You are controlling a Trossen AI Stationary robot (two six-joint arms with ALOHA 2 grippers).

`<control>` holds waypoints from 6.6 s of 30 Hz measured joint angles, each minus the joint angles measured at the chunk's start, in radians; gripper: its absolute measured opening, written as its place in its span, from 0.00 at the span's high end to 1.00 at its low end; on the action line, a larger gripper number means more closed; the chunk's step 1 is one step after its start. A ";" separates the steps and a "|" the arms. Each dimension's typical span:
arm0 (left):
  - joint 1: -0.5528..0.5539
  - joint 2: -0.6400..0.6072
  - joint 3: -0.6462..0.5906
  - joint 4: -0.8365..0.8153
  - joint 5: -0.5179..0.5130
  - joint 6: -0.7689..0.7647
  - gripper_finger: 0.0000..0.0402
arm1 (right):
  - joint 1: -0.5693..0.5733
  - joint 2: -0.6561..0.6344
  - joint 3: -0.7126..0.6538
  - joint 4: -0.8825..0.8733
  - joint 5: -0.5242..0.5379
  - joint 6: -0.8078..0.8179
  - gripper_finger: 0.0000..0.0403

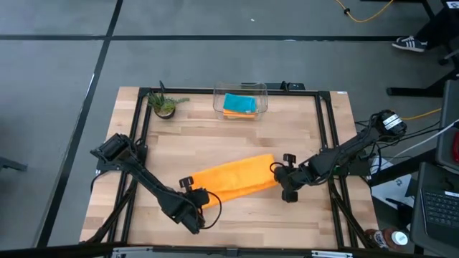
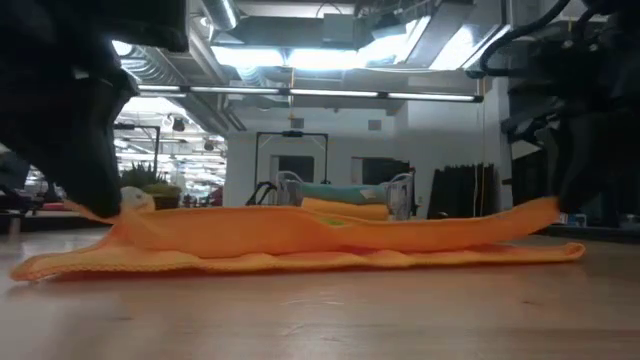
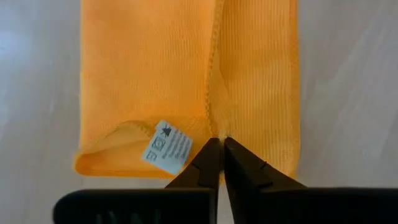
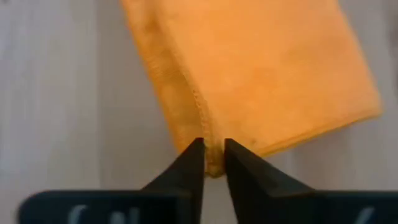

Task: Fold microfiber towels
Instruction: Fold the orange microfiber cloth

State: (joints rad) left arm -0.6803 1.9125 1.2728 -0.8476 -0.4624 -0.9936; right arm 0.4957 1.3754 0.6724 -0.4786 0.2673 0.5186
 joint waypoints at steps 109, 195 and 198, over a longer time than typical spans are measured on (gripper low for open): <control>-0.032 -0.009 0.264 -0.254 -0.183 -0.002 0.64 | -0.318 0.607 0.332 1.041 -0.075 -0.393 0.33; -0.060 0.001 0.264 -0.053 -0.088 -0.038 0.63 | -0.036 0.506 0.390 0.662 -0.269 -0.479 0.33; -0.069 0.002 0.263 -0.017 -0.088 0.042 0.63 | 0.002 0.508 0.389 0.658 -0.257 -0.506 0.33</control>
State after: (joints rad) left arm -0.7491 1.9141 1.5361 -0.8642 -0.5506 -0.9512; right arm 0.4973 1.8835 1.0618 0.1794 0.0103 0.0125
